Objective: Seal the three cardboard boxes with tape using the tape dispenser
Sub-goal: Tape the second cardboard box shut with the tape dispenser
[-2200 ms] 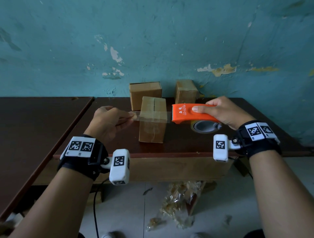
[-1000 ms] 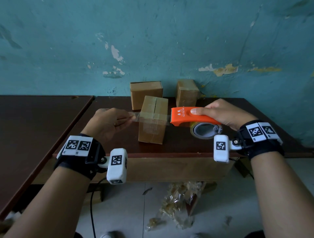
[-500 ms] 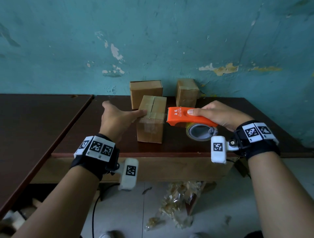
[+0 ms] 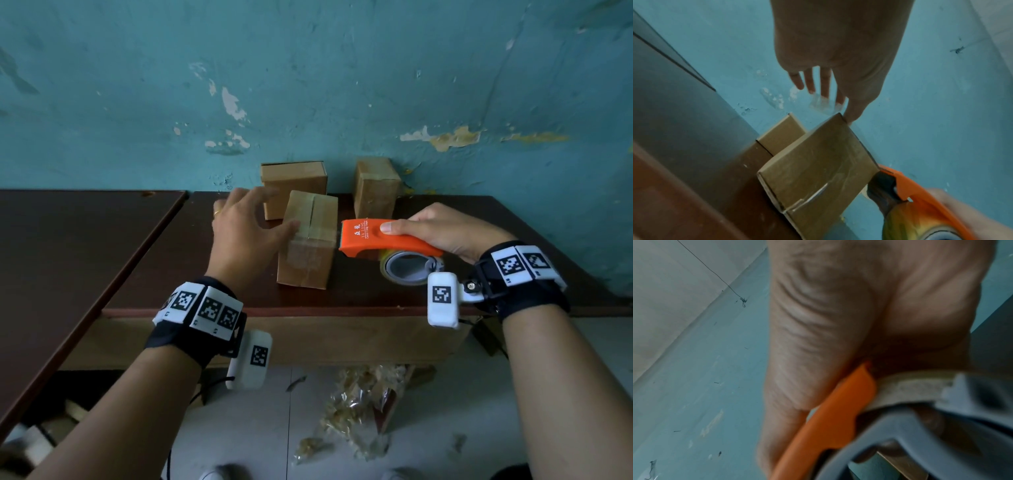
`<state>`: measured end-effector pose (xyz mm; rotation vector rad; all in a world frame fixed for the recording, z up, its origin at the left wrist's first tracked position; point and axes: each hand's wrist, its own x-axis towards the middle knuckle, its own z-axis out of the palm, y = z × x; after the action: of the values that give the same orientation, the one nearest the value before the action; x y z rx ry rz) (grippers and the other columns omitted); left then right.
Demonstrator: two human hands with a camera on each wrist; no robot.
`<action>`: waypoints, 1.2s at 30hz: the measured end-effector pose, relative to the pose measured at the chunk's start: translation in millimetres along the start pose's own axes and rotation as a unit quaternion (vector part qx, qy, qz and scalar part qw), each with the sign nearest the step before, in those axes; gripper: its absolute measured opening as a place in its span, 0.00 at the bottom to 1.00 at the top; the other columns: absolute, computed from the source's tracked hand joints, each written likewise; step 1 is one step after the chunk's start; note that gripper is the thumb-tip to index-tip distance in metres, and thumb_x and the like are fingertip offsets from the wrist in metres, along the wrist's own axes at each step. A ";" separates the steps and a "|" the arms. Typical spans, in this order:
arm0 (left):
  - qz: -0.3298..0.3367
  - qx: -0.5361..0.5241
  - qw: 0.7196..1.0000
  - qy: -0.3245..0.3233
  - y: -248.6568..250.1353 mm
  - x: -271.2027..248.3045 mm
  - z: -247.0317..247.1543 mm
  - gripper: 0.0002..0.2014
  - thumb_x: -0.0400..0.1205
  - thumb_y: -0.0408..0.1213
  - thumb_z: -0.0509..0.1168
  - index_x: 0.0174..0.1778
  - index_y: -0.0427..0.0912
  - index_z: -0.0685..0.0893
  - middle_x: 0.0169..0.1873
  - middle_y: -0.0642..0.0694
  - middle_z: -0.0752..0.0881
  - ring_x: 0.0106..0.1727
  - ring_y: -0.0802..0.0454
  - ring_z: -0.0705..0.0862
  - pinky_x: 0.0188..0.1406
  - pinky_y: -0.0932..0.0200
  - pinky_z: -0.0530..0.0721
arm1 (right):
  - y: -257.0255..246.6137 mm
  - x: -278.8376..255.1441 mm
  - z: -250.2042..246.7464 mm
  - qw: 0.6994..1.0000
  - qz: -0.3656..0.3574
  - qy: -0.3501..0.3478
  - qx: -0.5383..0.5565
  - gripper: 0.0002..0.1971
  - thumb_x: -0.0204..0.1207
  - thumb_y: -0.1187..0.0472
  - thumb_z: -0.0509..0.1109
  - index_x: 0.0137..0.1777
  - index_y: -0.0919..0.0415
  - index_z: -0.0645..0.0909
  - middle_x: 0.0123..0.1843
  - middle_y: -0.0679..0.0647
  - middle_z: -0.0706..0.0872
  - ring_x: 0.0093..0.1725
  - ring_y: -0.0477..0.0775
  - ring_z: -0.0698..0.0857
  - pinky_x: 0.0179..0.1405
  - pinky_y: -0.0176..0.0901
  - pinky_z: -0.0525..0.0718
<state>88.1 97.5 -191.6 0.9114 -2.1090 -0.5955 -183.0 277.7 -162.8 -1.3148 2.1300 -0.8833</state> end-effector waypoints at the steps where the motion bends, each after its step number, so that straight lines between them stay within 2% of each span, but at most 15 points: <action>1: 0.041 -0.006 0.999 0.003 1.4 -0.5 2.6 0.23 0.80 0.53 0.79 0.71 0.56 0.88 0.68 0.55 0.85 0.75 0.49 0.73 0.77 0.37 0.76 | -0.2 -0.1 -0.1 1.000 0.000 -0.003 -0.003 0.45 0.62 0.23 0.75 0.45 0.72 0.91 0.41 0.67 0.93 0.36 0.58 0.88 0.48 0.51 0.81; 3: 0.109 -0.023 0.994 0.003 2.7 -1.2 7.2 0.10 0.83 0.45 0.77 0.60 0.54 0.94 0.63 0.60 0.89 0.77 0.52 0.75 0.77 0.34 0.75 | 0.7 -0.5 0.0 1.000 -0.002 -0.006 -0.009 0.44 0.64 0.24 0.75 0.45 0.73 0.91 0.42 0.70 0.92 0.37 0.59 0.88 0.49 0.51 0.81; 5: 0.168 -0.004 0.986 -0.015 2.7 -1.7 11.5 0.07 0.84 0.48 0.75 0.54 0.53 0.96 0.60 0.60 0.92 0.81 0.50 0.76 0.79 0.34 0.70 | 2.5 -0.7 -0.1 1.000 -0.002 -0.006 -0.006 0.42 0.66 0.24 0.75 0.45 0.72 0.91 0.42 0.69 0.93 0.37 0.59 0.89 0.49 0.51 0.82; 7: 0.221 0.072 0.972 -0.033 3.3 -3.9 14.7 0.15 0.83 0.60 0.72 0.52 0.55 0.95 0.57 0.61 0.93 0.81 0.50 0.78 0.77 0.40 0.65 | 3.7 -0.5 0.1 1.000 0.000 -0.005 0.001 0.40 0.67 0.25 0.75 0.44 0.69 0.92 0.41 0.67 0.94 0.38 0.59 0.90 0.50 0.51 0.83; 10: 0.260 0.159 0.952 -0.035 7.6 -9.0 15.2 0.30 0.76 0.73 0.69 0.58 0.52 0.93 0.57 0.56 0.92 0.67 0.51 0.87 0.76 0.40 0.72 | 2.3 -0.5 1.9 1.000 0.001 -0.008 0.004 0.37 0.69 0.26 0.75 0.44 0.67 0.92 0.41 0.65 0.94 0.38 0.59 0.91 0.51 0.51 0.84; 14: 0.251 0.235 0.936 -0.072 12.1 -14.3 18.1 0.43 0.67 0.73 0.74 0.74 0.51 0.84 0.65 0.47 0.86 0.64 0.41 0.89 0.82 0.34 0.73 | -2.1 0.6 9.2 1.000 -0.004 -0.008 0.019 0.38 0.69 0.27 0.75 0.48 0.68 0.92 0.42 0.64 0.95 0.40 0.61 0.92 0.51 0.52 0.84; 17: 0.224 0.260 0.937 -0.060 11.4 -17.5 25.9 0.41 0.66 0.68 0.80 0.71 0.50 0.83 0.65 0.46 0.81 0.60 0.40 0.89 0.84 0.31 0.71 | -6.1 2.5 17.6 0.999 -0.013 0.001 0.035 0.33 0.77 0.33 0.73 0.53 0.68 0.92 0.45 0.64 0.95 0.48 0.69 0.94 0.56 0.58 0.87; 19: 0.210 0.263 0.941 -0.036 8.4 -17.1 29.9 0.42 0.63 0.69 0.83 0.67 0.48 0.84 0.63 0.44 0.82 0.60 0.39 0.89 0.83 0.29 0.72 | -9.3 4.4 23.2 0.999 -0.015 0.004 0.039 0.32 0.79 0.34 0.73 0.55 0.68 0.92 0.46 0.64 0.95 0.53 0.71 0.93 0.63 0.61 0.88; 21: 0.204 0.253 0.945 -0.012 4.8 -15.6 33.5 0.42 0.63 0.70 0.83 0.63 0.45 0.84 0.61 0.43 0.84 0.59 0.38 0.89 0.82 0.28 0.73 | -11.4 6.7 27.4 0.999 -0.017 0.001 0.044 0.32 0.80 0.34 0.73 0.55 0.68 0.92 0.46 0.64 0.95 0.54 0.72 0.93 0.63 0.61 0.88; 24: 0.204 0.244 0.948 0.006 0.3 -12.4 39.5 0.40 0.64 0.69 0.83 0.60 0.43 0.82 0.59 0.41 0.86 0.59 0.37 0.89 0.84 0.28 0.71 | -11.1 9.7 31.7 0.999 -0.021 0.001 0.044 0.33 0.81 0.33 0.72 0.54 0.69 0.91 0.46 0.65 0.95 0.52 0.72 0.93 0.64 0.64 0.88; 27: 0.204 0.248 0.947 0.015 -3.0 -8.4 44.4 0.34 0.69 0.60 0.84 0.61 0.43 0.82 0.60 0.40 0.86 0.64 0.35 0.88 0.85 0.29 0.69 | -10.6 11.5 35.1 0.999 -0.024 0.009 0.048 0.35 0.80 0.31 0.72 0.52 0.71 0.91 0.45 0.66 0.94 0.48 0.72 0.93 0.55 0.57 0.86; 29: 0.204 0.234 0.950 0.024 -5.4 -6.2 45.6 0.27 0.72 0.55 0.82 0.58 0.43 0.82 0.59 0.41 0.87 0.63 0.35 0.88 0.85 0.30 0.70 | -11.0 12.7 37.3 0.998 -0.032 0.010 0.050 0.42 0.75 0.26 0.72 0.51 0.72 0.90 0.41 0.66 0.92 0.40 0.66 0.90 0.51 0.53 0.82; 31: 0.207 0.222 0.952 0.028 -9.3 -4.7 46.3 0.24 0.74 0.53 0.81 0.55 0.44 0.81 0.58 0.43 0.87 0.63 0.37 0.89 0.84 0.35 0.73 | -11.6 14.3 39.8 0.998 -0.035 0.011 0.046 0.48 0.66 0.19 0.72 0.49 0.73 0.89 0.39 0.67 0.91 0.38 0.59 0.88 0.48 0.50 0.80; 33: 0.211 0.218 0.953 0.030 -13.6 -4.9 46.1 0.27 0.74 0.54 0.82 0.61 0.44 0.84 0.62 0.43 0.88 0.68 0.38 0.87 0.84 0.39 0.74 | -11.3 16.2 42.5 0.999 -0.035 0.010 0.037 0.50 0.64 0.17 0.72 0.48 0.74 0.88 0.39 0.66 0.92 0.37 0.57 0.88 0.47 0.50 0.79; 36: 0.214 0.215 0.952 0.029 -16.0 -5.3 43.1 0.34 0.73 0.55 0.83 0.72 0.44 0.84 0.67 0.43 0.88 0.74 0.39 0.85 0.84 0.41 0.73 | -10.4 16.5 45.1 0.999 -0.033 0.003 0.035 0.46 0.68 0.20 0.72 0.48 0.72 0.90 0.43 0.67 0.93 0.38 0.58 0.90 0.48 0.49 0.81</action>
<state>63.4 96.4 -230.7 0.6470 -2.3264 0.1203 -152.9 247.1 -186.8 -1.3546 2.0512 -0.9807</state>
